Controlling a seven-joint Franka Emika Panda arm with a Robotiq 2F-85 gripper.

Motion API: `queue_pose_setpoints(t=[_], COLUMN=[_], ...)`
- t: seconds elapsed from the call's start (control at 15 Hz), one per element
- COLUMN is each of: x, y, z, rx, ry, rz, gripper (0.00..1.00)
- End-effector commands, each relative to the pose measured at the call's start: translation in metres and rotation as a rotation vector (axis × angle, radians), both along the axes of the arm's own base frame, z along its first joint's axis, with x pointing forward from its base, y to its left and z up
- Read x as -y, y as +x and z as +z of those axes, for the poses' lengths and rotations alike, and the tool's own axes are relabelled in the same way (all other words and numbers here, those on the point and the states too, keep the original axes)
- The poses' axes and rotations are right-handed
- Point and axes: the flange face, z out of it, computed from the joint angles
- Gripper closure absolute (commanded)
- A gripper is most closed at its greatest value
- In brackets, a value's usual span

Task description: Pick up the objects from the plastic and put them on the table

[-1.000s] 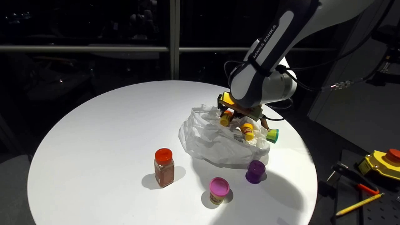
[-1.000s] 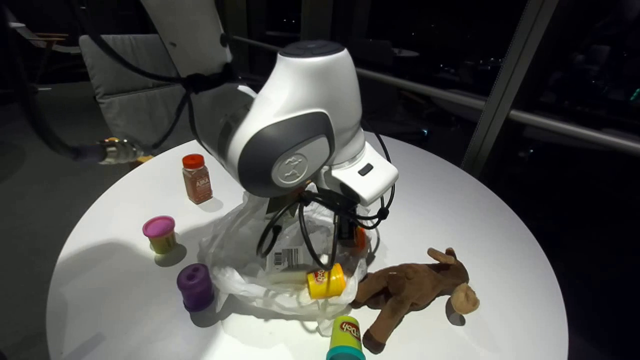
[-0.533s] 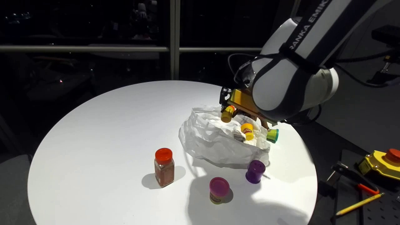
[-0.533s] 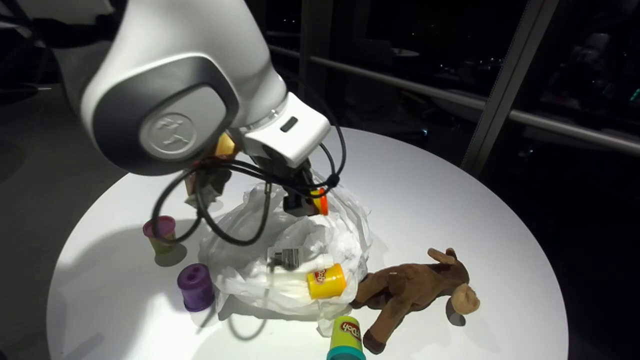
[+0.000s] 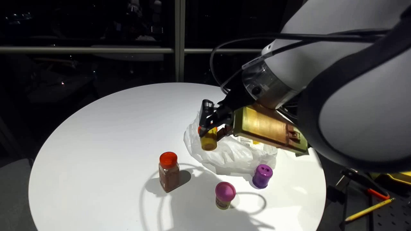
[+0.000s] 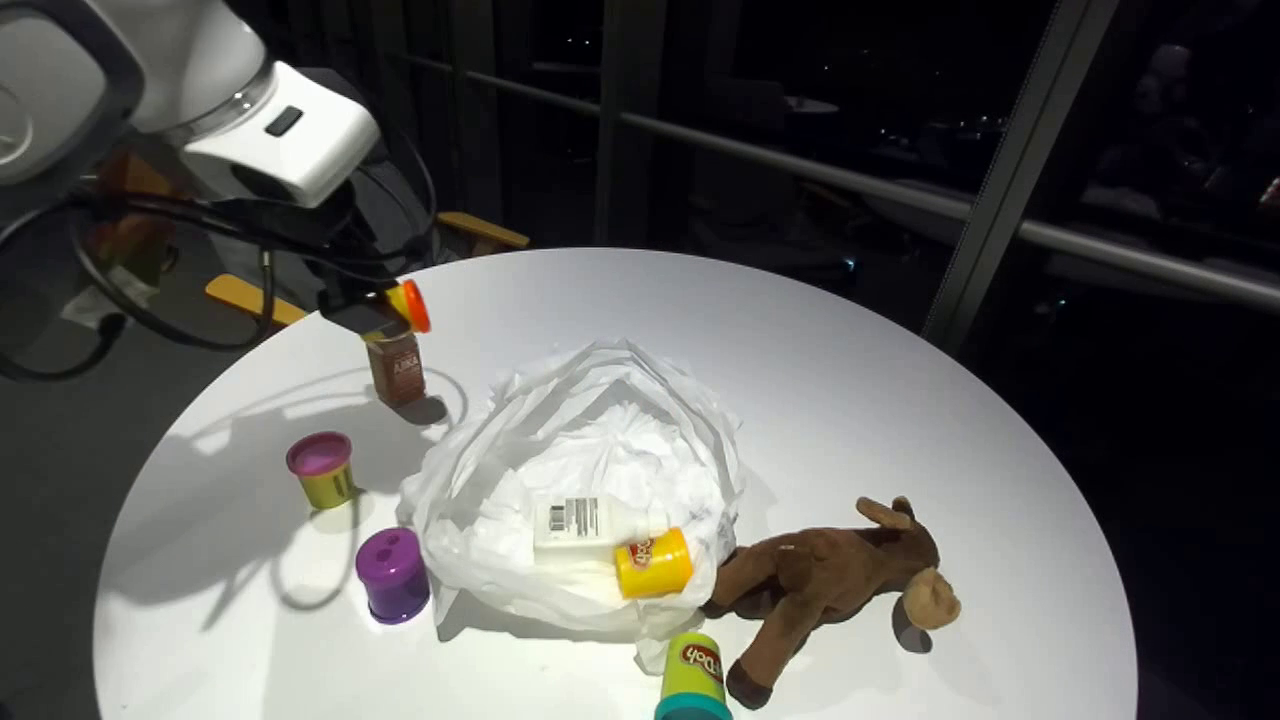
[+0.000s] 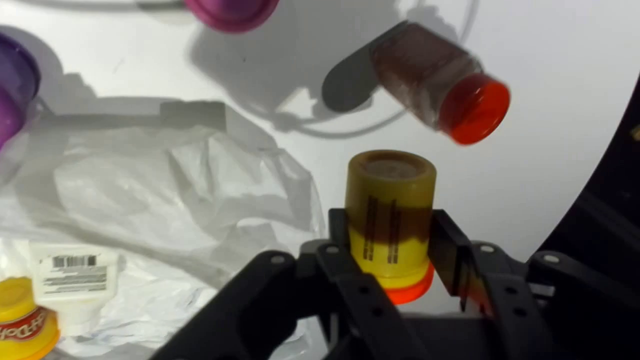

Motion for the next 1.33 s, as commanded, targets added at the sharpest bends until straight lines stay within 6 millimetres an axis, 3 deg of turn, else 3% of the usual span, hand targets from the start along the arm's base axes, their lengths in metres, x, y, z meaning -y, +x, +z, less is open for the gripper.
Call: queue_pose_setpoints(t=[0.0, 0.4, 0.87, 0.93, 1.0, 1.27], x=[-0.041, -0.073, -0.072, -0.070, -0.067, -0.048], y=[-0.007, -0.004, 0.031, 0.035, 0.037, 0.038], z=[-0.007, -0.045, -0.070, -0.073, -0.073, -0.069], rx=[-0.034, -0.228, -0.208, -0.203, -0.199, -0.181], ry=[-0.014, -0.055, -0.092, -0.102, -0.110, -0.130], rz=[0.120, 0.220, 0.186, 0.180, 0.177, 0.168], gripper=[0.81, 0.81, 0.81, 0.31, 0.31, 0.01])
